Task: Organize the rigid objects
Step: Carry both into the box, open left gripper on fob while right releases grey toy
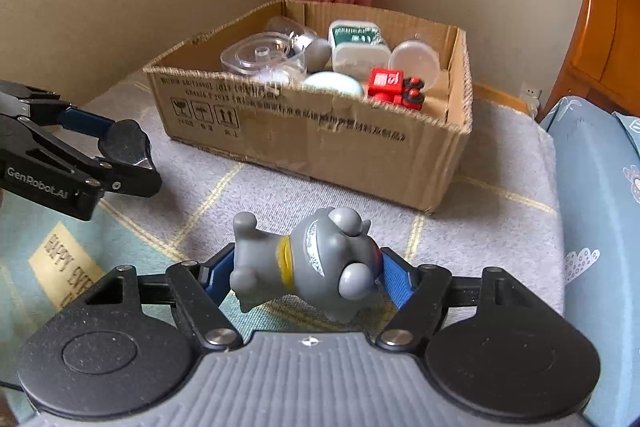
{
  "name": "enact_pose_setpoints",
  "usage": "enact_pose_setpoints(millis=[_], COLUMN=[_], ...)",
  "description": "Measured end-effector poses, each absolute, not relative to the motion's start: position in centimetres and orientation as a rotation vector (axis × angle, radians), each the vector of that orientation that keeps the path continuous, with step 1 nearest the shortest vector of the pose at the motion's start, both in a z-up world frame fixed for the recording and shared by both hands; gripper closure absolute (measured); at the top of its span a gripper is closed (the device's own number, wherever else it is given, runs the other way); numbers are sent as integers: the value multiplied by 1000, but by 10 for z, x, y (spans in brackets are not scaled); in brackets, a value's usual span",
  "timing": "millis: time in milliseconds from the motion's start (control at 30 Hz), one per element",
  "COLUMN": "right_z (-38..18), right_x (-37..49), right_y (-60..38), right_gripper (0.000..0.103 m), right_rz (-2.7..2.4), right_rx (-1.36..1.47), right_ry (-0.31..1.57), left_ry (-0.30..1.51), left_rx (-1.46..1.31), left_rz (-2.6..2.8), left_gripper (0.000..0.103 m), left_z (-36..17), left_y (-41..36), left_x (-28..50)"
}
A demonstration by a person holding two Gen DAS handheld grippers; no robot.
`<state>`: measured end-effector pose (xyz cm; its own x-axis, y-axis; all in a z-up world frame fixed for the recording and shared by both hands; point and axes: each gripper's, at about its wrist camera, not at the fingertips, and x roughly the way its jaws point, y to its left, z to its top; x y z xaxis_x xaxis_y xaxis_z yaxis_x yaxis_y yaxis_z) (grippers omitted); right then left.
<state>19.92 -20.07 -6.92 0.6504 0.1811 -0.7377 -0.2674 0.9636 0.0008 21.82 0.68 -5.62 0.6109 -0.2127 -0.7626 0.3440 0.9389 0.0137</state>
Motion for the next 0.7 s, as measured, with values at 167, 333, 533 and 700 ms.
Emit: enact_pose_setpoints(millis=[167,333,533,700], right_z=[-44,-16,16,31], right_x=[194,195,207,220], right_y=[-205,-208,-210,-212], right_gripper=[25,25,25,25], right_rz=[274,286,286,271], right_rx=[-124,-133,-149,-168], right_ry=[796,739,666,629], left_ry=[825,760,724,765], left_rx=[186,191,201,158], left_rz=[-375,-412,-416,-380], left_gripper=[14,14,14,14], left_z=[-26,7,24,14], left_y=[4,-6,-22,-22], left_x=[217,226,257,283])
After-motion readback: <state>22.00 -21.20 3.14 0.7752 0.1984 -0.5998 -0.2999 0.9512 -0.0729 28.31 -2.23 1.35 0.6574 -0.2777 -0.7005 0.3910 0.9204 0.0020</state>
